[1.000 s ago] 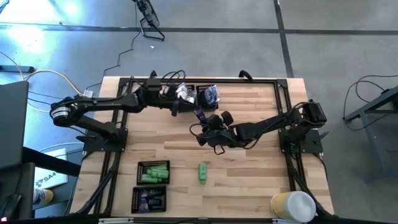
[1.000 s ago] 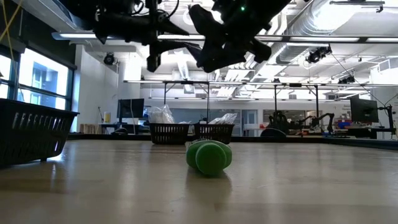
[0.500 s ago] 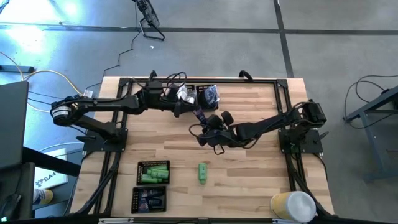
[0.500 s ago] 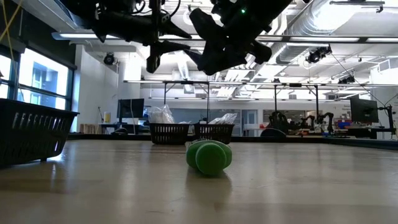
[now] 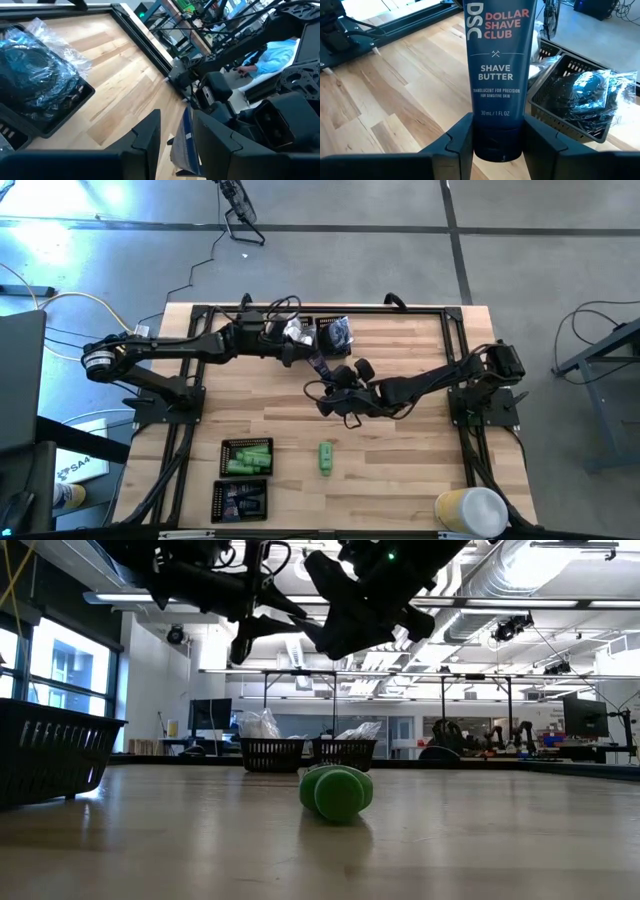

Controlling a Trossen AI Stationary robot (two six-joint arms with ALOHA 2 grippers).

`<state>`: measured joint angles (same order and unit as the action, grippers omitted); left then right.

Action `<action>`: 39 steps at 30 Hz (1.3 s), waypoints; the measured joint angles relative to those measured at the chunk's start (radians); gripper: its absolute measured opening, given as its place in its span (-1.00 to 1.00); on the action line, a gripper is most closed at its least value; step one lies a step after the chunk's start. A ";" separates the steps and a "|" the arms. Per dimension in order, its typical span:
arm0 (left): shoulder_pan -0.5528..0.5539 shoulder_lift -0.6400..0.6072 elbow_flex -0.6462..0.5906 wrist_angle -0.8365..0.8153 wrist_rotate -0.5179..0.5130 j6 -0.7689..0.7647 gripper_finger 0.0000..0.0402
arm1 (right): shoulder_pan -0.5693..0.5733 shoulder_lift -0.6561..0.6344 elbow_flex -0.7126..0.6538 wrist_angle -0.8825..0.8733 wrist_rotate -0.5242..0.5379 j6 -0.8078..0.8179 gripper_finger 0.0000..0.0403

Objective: Pick & Place Travel size toiletries
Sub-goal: Put the dark blue shave cream into the bottom left basket

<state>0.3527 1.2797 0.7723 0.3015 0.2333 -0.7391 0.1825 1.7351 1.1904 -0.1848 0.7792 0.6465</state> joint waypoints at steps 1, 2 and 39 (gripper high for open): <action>0.000 0.000 0.000 -0.003 0.011 0.000 -0.46 | 0.000 0.000 0.000 0.000 0.000 -0.003 -0.39; 0.000 0.000 0.000 -0.008 0.022 0.000 -0.46 | -0.001 0.000 0.000 -0.001 0.000 -0.006 -0.38; -0.052 -0.001 0.001 -0.043 -0.038 0.001 -0.59 | -0.008 0.003 0.000 -0.003 -0.026 -0.016 -0.37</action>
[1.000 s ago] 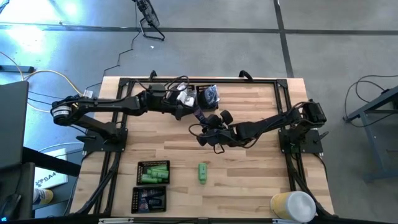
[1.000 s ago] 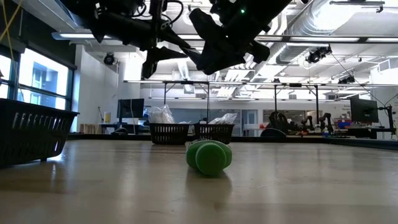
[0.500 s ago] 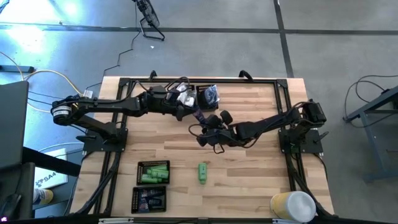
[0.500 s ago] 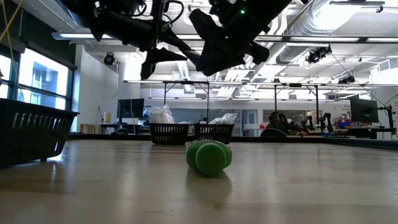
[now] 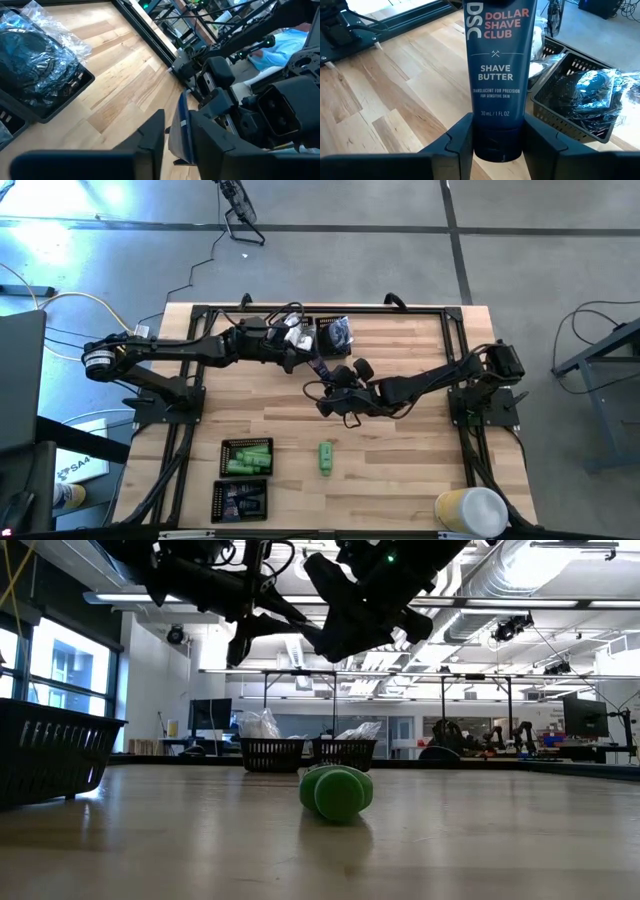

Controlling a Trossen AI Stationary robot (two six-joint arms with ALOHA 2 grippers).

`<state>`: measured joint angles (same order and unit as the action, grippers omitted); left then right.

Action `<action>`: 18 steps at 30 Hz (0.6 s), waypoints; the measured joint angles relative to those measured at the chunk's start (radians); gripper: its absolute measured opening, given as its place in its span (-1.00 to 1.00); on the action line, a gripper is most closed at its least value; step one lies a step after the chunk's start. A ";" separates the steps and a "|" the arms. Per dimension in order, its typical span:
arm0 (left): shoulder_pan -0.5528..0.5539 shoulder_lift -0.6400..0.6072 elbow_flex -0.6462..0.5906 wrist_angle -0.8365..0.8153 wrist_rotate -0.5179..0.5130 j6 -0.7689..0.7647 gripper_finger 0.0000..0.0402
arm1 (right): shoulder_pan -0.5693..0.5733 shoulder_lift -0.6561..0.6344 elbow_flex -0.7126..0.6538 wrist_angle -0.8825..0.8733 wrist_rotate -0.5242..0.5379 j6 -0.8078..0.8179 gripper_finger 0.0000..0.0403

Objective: Pick & Place Travel size toiletries
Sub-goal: Put the dark blue shave cream into the bottom left basket

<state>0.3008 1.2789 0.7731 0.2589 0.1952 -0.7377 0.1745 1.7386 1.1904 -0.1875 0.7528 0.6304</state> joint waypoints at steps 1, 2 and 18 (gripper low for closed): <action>0.000 0.000 0.000 0.001 0.004 0.004 -0.64 | 0.000 0.000 0.000 0.000 0.000 0.000 -0.38; 0.000 0.000 0.000 0.002 0.005 0.007 -0.70 | 0.000 0.000 0.000 0.000 0.000 -0.001 -0.39; 0.000 0.000 0.000 0.003 0.008 0.037 -0.99 | -0.001 0.001 0.000 0.000 -0.043 -0.005 -0.26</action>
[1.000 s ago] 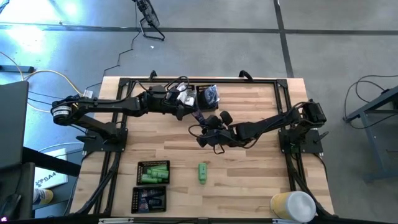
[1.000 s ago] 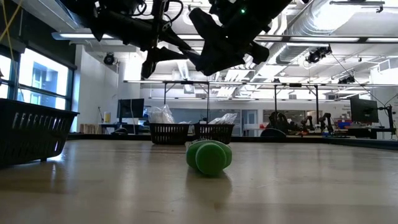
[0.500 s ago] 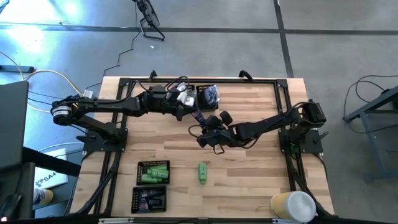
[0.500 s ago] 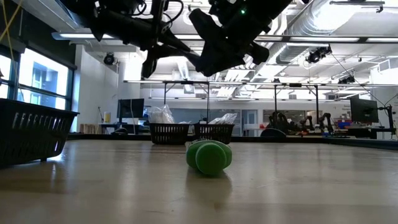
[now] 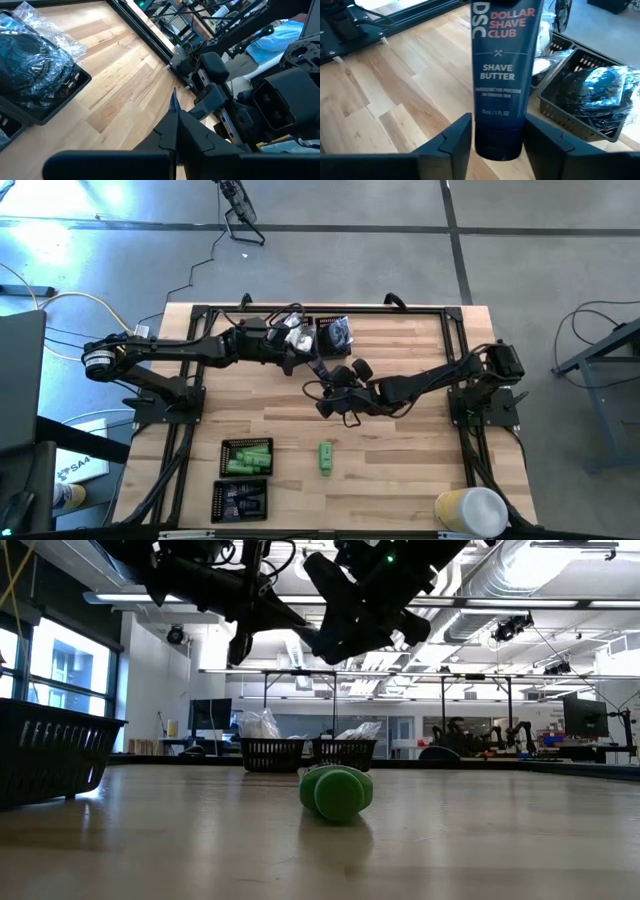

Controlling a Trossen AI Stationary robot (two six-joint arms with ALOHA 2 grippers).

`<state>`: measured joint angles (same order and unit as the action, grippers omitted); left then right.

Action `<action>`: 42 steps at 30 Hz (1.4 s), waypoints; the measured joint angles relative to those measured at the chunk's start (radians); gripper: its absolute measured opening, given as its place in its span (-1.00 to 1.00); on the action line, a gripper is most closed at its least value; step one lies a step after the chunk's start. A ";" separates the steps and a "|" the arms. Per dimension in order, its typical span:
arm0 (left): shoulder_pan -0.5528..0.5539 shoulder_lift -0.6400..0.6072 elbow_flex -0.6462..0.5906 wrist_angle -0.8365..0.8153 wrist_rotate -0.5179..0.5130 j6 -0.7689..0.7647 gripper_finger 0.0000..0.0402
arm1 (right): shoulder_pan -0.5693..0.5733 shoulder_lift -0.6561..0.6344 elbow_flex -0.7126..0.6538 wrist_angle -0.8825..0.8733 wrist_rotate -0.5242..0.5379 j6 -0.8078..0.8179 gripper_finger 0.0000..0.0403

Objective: Pick & Place Travel size toiletries
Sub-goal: Put the dark blue shave cream into the bottom left basket

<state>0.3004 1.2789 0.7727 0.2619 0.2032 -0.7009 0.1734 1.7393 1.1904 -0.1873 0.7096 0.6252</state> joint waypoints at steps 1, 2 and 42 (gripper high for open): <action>0.000 0.000 0.000 0.000 0.000 0.001 -0.99 | 0.000 0.000 0.000 0.003 -0.004 0.000 -0.22; 0.000 0.000 0.000 0.000 0.001 0.001 -0.99 | 0.001 0.000 0.000 0.004 -0.009 -0.001 -0.17; -0.335 -0.355 0.001 -0.348 -0.089 -0.048 -1.00 | 0.014 -0.332 0.000 -0.349 -0.188 0.001 0.28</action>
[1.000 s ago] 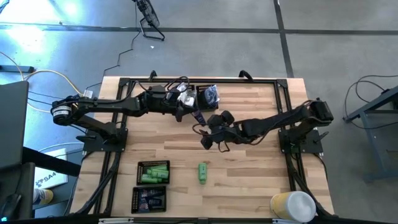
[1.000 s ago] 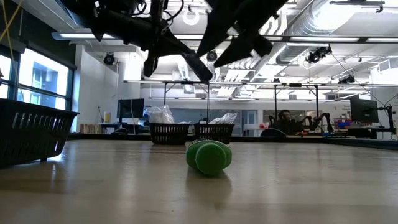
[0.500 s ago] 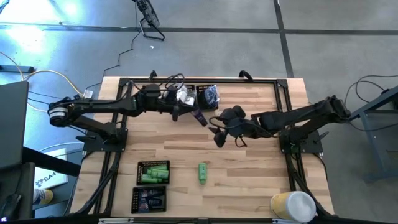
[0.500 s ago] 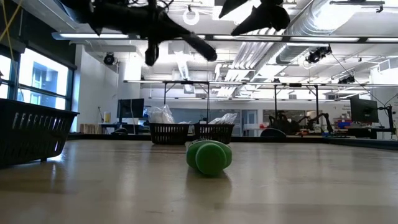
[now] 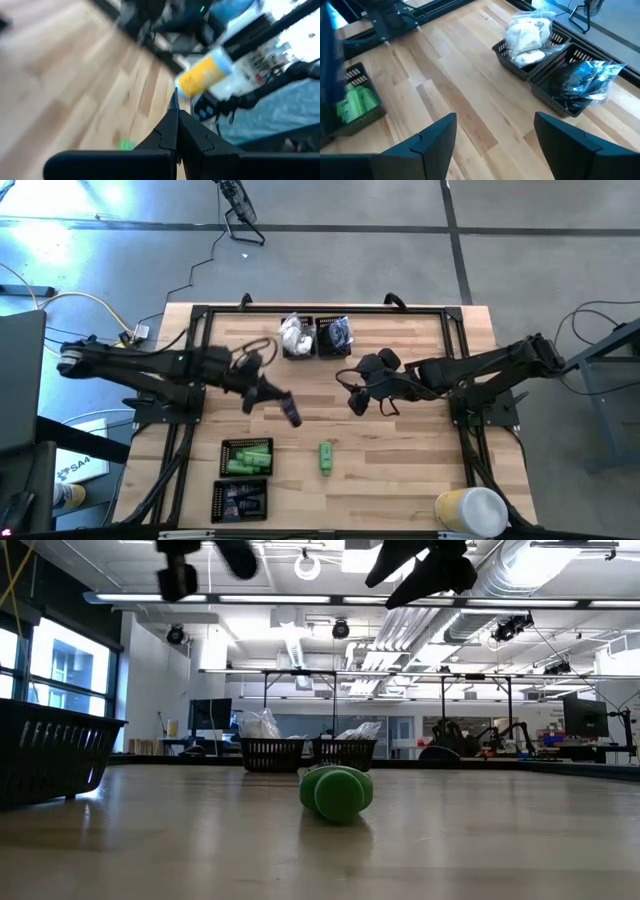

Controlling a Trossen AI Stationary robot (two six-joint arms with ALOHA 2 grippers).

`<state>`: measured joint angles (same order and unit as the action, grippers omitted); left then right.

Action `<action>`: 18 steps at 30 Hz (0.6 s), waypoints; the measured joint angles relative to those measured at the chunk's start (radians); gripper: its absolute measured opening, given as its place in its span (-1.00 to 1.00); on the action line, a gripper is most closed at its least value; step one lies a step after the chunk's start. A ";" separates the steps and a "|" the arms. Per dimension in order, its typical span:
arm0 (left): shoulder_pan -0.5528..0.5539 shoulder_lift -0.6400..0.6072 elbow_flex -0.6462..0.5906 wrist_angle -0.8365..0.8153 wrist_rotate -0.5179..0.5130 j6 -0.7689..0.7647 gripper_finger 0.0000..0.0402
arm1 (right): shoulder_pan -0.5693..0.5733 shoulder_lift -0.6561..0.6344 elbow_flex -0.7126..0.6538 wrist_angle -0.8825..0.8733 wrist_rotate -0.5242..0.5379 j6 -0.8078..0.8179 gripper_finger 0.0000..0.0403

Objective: Pick & Place Travel size toiletries
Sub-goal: Put the dark blue shave cream into the bottom left basket

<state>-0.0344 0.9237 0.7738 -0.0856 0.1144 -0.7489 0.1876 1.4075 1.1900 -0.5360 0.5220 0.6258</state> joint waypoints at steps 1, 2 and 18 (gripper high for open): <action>-0.036 -0.012 0.000 -0.033 -0.025 -0.019 -1.00 | -0.003 0.000 0.000 -0.001 0.002 -0.001 0.28; -0.073 -0.018 -0.001 -0.053 -0.052 -0.042 -1.00 | -0.006 0.000 0.000 -0.005 0.002 -0.004 0.28; -0.649 0.114 -0.001 -0.213 -0.360 -0.622 -1.00 | -0.099 0.008 0.000 -0.013 0.002 -0.055 0.28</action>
<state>-0.6835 1.0381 0.7731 -0.2987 -0.2459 -1.3710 0.0884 1.4151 1.1900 -0.5495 0.5243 0.5709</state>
